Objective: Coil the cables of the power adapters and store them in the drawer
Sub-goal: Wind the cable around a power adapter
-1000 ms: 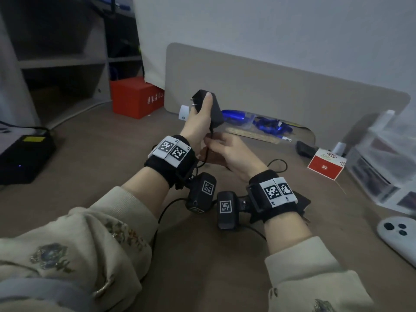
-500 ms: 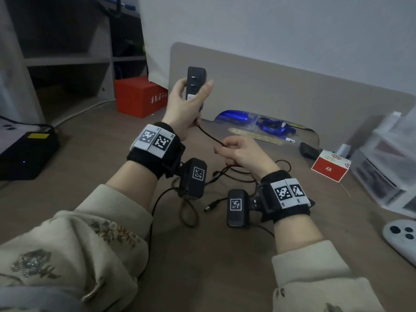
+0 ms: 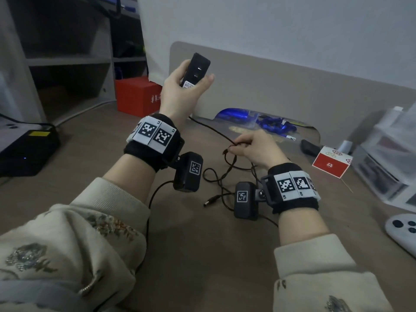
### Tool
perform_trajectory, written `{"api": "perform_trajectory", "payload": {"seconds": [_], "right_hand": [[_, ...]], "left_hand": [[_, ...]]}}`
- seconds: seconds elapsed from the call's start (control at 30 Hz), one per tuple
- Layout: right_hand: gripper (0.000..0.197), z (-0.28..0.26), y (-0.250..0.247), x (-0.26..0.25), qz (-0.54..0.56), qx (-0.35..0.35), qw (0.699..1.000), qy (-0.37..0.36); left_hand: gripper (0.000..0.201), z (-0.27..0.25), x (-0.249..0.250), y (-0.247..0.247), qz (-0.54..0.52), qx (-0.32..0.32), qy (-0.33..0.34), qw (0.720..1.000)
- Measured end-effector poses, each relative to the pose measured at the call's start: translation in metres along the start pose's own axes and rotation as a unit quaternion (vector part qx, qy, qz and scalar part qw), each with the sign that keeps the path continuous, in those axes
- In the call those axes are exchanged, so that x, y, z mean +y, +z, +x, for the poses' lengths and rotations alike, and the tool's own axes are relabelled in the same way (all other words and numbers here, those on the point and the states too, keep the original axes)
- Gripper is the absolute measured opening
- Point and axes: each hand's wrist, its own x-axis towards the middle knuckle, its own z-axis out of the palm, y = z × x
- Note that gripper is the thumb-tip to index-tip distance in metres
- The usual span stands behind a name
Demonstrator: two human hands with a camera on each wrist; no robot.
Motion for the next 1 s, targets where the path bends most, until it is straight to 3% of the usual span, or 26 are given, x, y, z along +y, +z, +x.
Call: {"api": "perform_trajectory", "payload": {"seconds": [0.1,0.2,0.37,0.47,0.63,0.77,0.87,1.0], "right_hand": [[0.014,-0.003,-0.005,0.004,0.087,0.06,0.994,-0.012],[0.02,-0.002,-0.009,0.01,0.126,0.142,0.982,0.005],[0.033,0.006,-0.008,0.015,0.073,0.214,0.967,0.114],[0.033,0.011,-0.008,0.018,0.121,0.254,0.953,0.113],[0.027,0.013,-0.003,0.007,0.388,0.226,0.892,0.046],[0.029,0.009,-0.007,-0.002,0.489,0.189,0.85,0.049],[0.026,0.005,-0.009,-0.003,0.454,0.168,0.873,0.062],[0.023,0.001,-0.007,-0.003,0.378,0.176,0.906,0.072]], "left_hand": [[0.027,0.004,-0.007,-0.008,0.032,0.03,0.024,0.999],[0.033,0.01,-0.016,-0.017,0.012,0.06,-0.002,0.998],[0.033,0.009,-0.023,-0.013,0.038,0.024,-0.02,0.999],[0.029,0.01,-0.025,-0.013,0.056,0.031,-0.027,0.998],[0.031,0.007,-0.028,-0.012,0.108,0.028,-0.038,0.993],[0.034,0.0,-0.029,-0.004,0.123,-0.02,-0.066,0.99],[0.029,-0.002,-0.027,0.0,0.117,-0.043,-0.067,0.99],[0.036,-0.003,-0.023,-0.006,0.161,-0.016,-0.064,0.985]]}}
